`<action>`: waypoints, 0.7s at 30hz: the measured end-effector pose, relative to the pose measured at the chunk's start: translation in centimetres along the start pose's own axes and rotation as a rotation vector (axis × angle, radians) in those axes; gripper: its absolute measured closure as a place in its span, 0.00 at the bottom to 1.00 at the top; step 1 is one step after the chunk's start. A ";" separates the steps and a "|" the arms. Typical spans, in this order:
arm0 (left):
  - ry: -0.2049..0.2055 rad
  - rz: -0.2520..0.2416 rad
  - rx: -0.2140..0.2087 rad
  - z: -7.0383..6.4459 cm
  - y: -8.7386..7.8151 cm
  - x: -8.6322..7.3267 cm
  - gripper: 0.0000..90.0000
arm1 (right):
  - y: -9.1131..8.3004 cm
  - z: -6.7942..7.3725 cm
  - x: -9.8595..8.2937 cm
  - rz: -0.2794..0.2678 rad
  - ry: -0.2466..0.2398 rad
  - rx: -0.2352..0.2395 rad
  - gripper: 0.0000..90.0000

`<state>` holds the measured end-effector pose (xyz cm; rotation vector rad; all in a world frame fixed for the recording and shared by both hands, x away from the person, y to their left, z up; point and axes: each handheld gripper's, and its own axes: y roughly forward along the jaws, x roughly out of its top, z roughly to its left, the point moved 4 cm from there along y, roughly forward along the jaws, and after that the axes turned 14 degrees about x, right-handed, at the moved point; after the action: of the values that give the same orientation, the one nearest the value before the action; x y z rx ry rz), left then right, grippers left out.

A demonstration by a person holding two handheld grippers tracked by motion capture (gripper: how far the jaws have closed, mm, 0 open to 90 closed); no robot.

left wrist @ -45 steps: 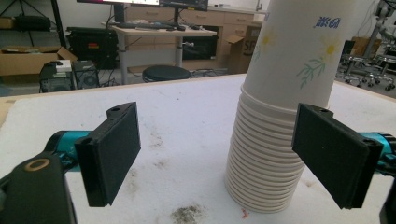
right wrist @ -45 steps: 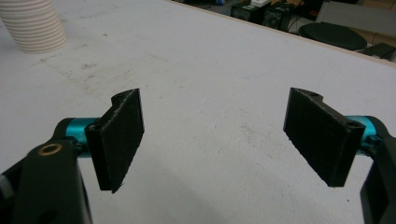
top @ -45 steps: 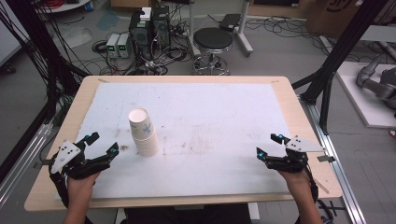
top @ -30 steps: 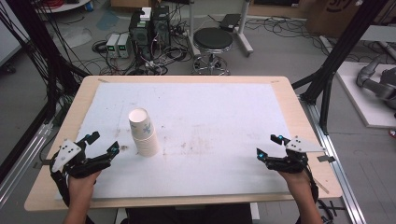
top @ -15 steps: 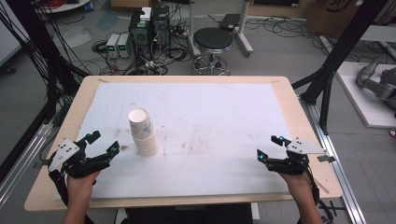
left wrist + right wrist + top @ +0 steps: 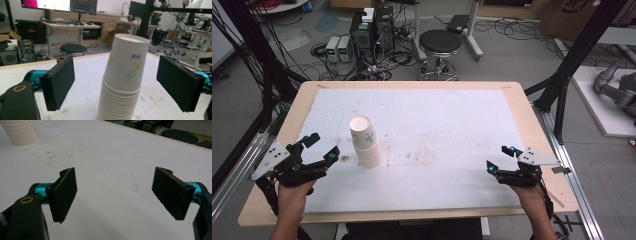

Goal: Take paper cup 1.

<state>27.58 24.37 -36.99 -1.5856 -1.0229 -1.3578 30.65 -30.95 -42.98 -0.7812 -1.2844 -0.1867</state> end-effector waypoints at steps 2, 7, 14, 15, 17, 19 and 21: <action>0.001 0.004 -0.010 -0.3 0.0 0.5 0.17 | 0.0 0.1 -0.1 0.004 0.009 0.001 0.23; 0.013 0.000 -0.044 -1.2 0.5 1.9 0.17 | 0.0 0.2 0.0 0.003 0.008 0.002 0.23; 0.054 0.024 -0.073 -2.6 2.5 3.6 0.17 | 0.0 0.2 0.0 0.002 0.006 0.003 0.23; 0.057 0.029 -0.074 -2.8 2.8 3.7 0.17 | 0.0 0.2 0.0 0.002 0.007 0.004 0.23; 0.065 0.044 -0.078 -3.1 3.5 3.8 0.17 | 0.0 0.2 0.0 0.001 0.004 0.005 0.23; 0.073 0.067 -0.080 -3.3 4.4 3.8 0.17 | 0.1 0.2 -0.1 0.004 0.004 0.006 0.23; 0.074 0.088 -0.083 -3.5 5.2 3.6 0.17 | 0.1 0.2 -0.1 0.005 0.008 0.008 0.23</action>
<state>31.56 19.51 -33.35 -1.6093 -0.8520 -1.4040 30.51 -30.74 -43.11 -0.7759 -1.2747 -0.1807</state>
